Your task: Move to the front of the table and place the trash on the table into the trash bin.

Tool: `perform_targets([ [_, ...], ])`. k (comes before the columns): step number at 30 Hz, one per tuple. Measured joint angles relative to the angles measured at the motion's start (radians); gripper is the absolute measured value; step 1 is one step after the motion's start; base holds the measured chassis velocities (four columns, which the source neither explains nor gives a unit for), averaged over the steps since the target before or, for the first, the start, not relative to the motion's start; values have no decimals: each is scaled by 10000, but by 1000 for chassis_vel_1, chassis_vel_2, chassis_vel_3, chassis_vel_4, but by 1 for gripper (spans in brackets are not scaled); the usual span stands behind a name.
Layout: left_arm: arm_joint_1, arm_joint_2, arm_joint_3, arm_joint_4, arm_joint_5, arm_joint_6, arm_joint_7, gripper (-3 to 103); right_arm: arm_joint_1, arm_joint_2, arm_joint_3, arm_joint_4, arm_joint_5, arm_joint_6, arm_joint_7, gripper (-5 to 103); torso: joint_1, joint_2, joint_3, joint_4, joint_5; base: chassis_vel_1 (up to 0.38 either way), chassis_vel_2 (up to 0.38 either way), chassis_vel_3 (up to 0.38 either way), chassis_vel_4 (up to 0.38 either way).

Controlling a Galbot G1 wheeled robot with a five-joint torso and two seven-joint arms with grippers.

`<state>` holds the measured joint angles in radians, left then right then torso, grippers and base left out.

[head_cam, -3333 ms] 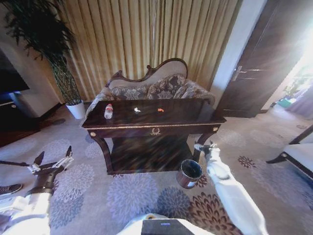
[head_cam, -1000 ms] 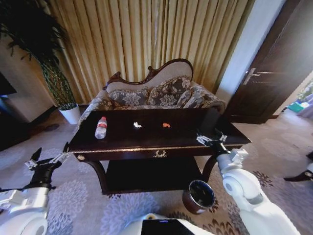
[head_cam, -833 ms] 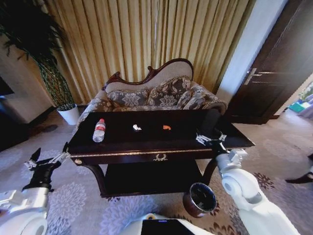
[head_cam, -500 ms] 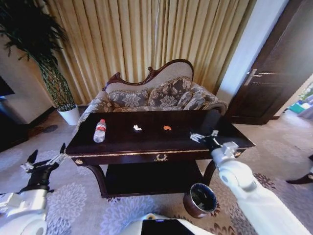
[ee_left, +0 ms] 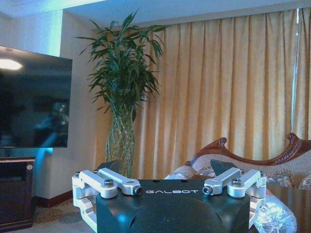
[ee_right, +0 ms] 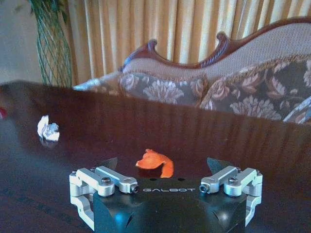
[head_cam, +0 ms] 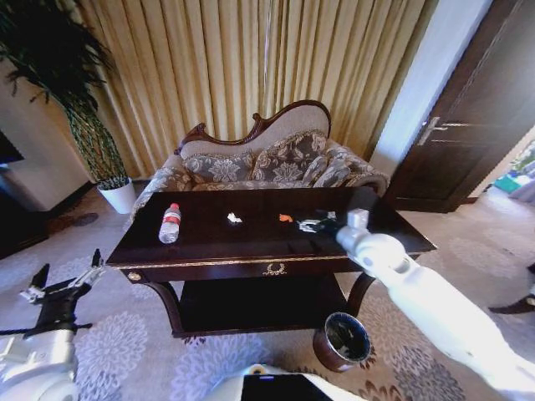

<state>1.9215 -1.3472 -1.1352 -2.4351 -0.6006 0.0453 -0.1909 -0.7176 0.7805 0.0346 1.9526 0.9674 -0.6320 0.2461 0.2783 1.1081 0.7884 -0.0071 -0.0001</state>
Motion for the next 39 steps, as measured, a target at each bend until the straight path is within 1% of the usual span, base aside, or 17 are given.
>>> perform_targets([
  [1, 0, -11, -10, 10, 2, 0, -2, 100, 298, 150, -256, -125, -2, -158, 211, 100, 0, 0, 0, -1, 1, 0, 0, 0, 0],
  [2, 0, -11, -10, 10, 2, 0, -2, 100, 298, 150, -256, -125, -2, -158, 211, 100, 0, 0, 0, -1, 1, 0, 0, 0, 0],
  [4, -7, -54, -18, 47, 14, 2, -4, 100, 954, 493, -721, -427, -8, -410, 749, 100, 0, 1, -1, 0, -1, 0, 0, 0, 0],
  [5, -7, -54, -18, 47, 14, 2, -4, 100, 954, 493, -721, -427, -8, -410, 749, 100, 0, 1, -1, 0, -1, 0, 0, 0, 0],
  [7, -13, -128, -18, 76, 55, 2, -2, 100, 1487, 772, -1052, -732, -19, -620, 1145, 100, 0, 0, 0, 0, 0, 0, 0, 0, 0],
  [8, -13, -128, -18, 76, 55, 2, -2, 100, 1487, 772, -1052, -732, -19, -620, 1145, 100, 0, 0, 0, 0, 0, 0, 0, 0, 0],
  [11, -9, -185, -8, 108, 141, 2, -2, 100, 1791, 1021, -1252, -1040, 50, -871, 1549, 100, 0, 0, 0, 0, 0, 0, 0, 0, 0],
  [19, -44, -120, 5, 151, 152, -1, 0, 100, 1809, 1171, -1410, -1533, 360, -891, 1897, 100, 0, 0, -1, -1, 1, 0, 0, 0, 0],
  [32, -78, -101, 40, 225, 151, -2, 8, 100, 1540, 1372, -1444, -1707, 390, -865, 1935, 100, 0, 0, -2, -1, 1, 0, 0, 0, 0],
  [33, -78, -103, 34, 233, 151, -3, 12, 100, 1534, 1411, -1446, -1720, 363, -856, 1948, 101, 0, 0, -2, 0, 1, 0, 0, 0, 0],
  [35, -74, -104, 18, 233, 146, -7, 14, 100, 1539, 1438, -1446, -1726, 330, -846, 1978, 91, 0, 1, -2, 1, 0, 0, 0, 0, 0],
  [36, -74, -104, 18, 233, 146, -7, 14, 100, 1539, 1438, -1446, -1726, 330, -846, 1978, 91, 0, 1, -2, 1, 0, 0, 0, 0, 0],
  [38, -72, -86, 6, 226, 134, -9, 14, 100, 1551, 1438, -1437, -1729, 304, -842, 1992, 80, 0, 0, -2, 0, 1, 0, 0, 0, 0],
  [39, -72, -86, 6, 226, 134, -9, 14, 100, 1551, 1438, -1437, -1729, 304, -842, 1992, 80, 0, 0, -2, 0, 1, 0, 0, 0, 0],
])
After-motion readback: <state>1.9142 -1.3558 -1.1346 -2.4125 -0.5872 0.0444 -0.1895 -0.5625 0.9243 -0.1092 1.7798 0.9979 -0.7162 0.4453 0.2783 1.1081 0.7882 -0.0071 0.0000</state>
